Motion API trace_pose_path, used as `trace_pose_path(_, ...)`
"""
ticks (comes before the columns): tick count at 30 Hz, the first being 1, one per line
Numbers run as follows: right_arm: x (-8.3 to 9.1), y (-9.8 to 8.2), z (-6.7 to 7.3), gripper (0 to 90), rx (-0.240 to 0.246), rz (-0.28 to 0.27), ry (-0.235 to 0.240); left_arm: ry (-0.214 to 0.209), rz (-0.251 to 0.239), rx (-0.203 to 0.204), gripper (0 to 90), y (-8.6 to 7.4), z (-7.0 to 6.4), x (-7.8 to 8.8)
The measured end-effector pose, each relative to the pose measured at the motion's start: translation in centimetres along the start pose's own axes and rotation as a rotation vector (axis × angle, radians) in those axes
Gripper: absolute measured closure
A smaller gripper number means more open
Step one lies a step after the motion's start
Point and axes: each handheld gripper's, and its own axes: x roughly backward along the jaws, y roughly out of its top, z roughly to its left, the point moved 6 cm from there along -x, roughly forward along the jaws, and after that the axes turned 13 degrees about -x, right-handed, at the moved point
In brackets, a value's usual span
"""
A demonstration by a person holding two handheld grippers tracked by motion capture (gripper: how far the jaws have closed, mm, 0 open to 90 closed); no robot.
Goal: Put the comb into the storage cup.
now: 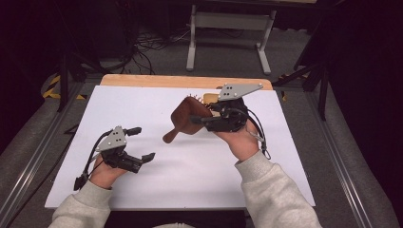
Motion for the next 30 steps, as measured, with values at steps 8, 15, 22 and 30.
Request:
trace_pose_path(8,1.3,1.5,-1.0,55.7,0.008,-0.012,-0.044,0.026,-0.001,0.024,0.6,-0.5,1.3,1.6)
trace_pose_path(15,2.1,2.8,-2.0,55.4,0.009,-0.010,-0.078,0.047,-0.001,0.042,0.7,-1.0,2.1,2.8)
trace_pose_path(22,2.6,4.5,-2.8,55.3,0.020,-0.001,-0.124,0.052,0.010,0.041,0.7,-1.3,2.3,3.2)
trace_pose_path(30,2.9,5.8,-3.7,55.2,0.029,0.006,-0.167,0.066,0.013,0.041,0.7,-1.4,2.6,3.7)
